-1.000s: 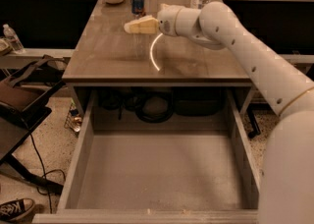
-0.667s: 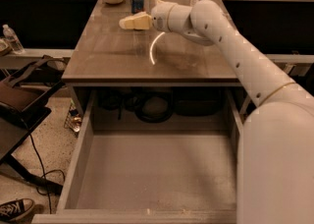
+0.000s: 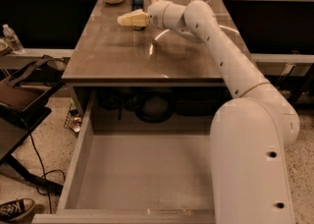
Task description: Place redbull can into top drawer
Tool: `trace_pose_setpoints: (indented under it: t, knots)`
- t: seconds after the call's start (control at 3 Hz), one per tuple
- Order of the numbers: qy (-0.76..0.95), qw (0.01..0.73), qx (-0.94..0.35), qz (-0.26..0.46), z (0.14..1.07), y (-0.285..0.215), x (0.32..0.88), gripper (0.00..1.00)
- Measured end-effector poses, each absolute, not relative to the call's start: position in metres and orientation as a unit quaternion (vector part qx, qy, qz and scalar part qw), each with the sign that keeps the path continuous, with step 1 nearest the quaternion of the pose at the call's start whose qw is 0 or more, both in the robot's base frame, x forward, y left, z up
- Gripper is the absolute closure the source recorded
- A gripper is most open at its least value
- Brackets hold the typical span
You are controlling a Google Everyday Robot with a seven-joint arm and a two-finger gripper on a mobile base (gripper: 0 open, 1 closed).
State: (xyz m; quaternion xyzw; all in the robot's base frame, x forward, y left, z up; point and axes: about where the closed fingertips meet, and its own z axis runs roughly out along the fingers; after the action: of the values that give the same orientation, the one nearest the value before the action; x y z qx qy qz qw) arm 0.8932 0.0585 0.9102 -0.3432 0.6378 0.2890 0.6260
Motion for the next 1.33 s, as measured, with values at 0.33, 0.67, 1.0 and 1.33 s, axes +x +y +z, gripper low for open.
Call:
trace_pose_setpoints:
  t: [0.33,0.67,1.0,1.33]
  knots:
    - [0.642,0.625,-0.343,0.282,0.903,0.058,0.909,0.25]
    - [0.641,0.626,-0.343,0.282,0.905,0.059,0.910,0.49]
    - [0.641,0.625,-0.344,0.283,0.904,0.062,0.910,0.72]
    - [0.641,0.623,-0.346,0.286,0.902,0.068,0.910,1.00]
